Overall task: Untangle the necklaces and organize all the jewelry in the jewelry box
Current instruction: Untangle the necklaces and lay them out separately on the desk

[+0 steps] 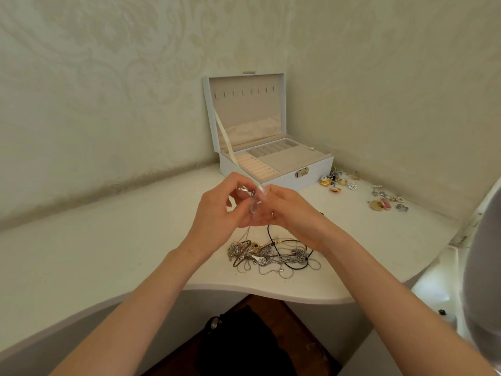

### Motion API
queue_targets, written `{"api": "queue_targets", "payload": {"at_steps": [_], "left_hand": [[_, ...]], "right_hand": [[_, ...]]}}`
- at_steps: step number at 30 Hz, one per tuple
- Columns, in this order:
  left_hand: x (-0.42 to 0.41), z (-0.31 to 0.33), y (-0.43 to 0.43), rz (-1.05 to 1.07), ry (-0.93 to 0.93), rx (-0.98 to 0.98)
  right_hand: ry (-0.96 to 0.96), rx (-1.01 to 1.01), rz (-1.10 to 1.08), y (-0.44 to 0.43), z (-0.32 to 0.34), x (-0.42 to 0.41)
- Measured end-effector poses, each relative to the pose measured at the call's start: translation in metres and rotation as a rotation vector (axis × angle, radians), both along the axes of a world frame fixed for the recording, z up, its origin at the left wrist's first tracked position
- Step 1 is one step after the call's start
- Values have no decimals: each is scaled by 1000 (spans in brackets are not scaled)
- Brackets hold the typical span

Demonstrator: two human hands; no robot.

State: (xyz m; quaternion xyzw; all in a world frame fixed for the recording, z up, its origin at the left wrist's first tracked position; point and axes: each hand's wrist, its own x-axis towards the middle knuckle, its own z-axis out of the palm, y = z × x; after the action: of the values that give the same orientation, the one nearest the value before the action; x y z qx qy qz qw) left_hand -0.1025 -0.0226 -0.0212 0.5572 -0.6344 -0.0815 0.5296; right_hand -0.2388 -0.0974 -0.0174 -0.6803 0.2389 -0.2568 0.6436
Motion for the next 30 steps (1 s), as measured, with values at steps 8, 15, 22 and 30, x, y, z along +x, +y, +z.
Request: {"api": "queue_targets", "payload": {"at_steps": [8,15,22,30], "left_hand": [[10,-3,-4,0,312,41],[20,-14,-9,110,349,89],[28,-23,-11,226,340,150],[36,-31,-12,304,318,164]], "right_hand": [[61,-20,10,-6,0,-7],[112,-16,137,-3,2,-12],[-19,-46,91,-4,9,-12],[-89,-39,93,-3,12,-15]]}}
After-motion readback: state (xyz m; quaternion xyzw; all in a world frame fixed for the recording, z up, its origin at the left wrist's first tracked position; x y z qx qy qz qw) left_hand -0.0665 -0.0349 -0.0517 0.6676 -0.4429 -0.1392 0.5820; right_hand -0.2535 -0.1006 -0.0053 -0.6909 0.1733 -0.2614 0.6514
